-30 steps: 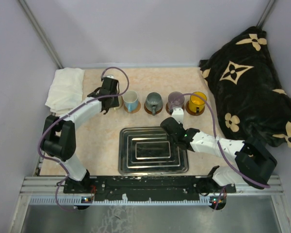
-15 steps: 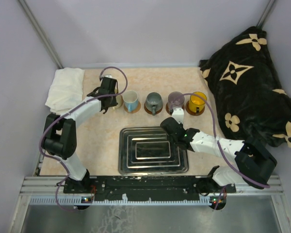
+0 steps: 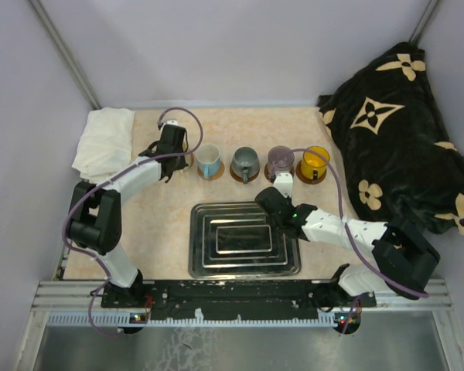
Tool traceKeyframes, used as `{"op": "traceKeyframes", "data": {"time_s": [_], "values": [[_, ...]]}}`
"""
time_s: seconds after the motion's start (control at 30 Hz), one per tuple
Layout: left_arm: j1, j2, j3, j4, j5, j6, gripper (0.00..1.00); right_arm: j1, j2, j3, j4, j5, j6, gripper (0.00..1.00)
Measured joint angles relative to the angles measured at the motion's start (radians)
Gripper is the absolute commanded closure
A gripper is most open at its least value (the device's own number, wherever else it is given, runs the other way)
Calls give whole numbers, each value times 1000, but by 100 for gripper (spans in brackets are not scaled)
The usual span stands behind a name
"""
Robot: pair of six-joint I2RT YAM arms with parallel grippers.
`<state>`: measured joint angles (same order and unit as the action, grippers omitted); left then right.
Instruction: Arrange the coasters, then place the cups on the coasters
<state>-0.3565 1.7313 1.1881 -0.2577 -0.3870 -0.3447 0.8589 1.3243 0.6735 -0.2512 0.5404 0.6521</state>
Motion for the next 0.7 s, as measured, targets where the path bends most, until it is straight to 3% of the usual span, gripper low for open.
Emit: {"op": "traceKeyframes", "data": {"time_s": [0.7], "values": [[4,-134,-88,124,-66,61,100,0,12,0,0,0,0,71]]}}
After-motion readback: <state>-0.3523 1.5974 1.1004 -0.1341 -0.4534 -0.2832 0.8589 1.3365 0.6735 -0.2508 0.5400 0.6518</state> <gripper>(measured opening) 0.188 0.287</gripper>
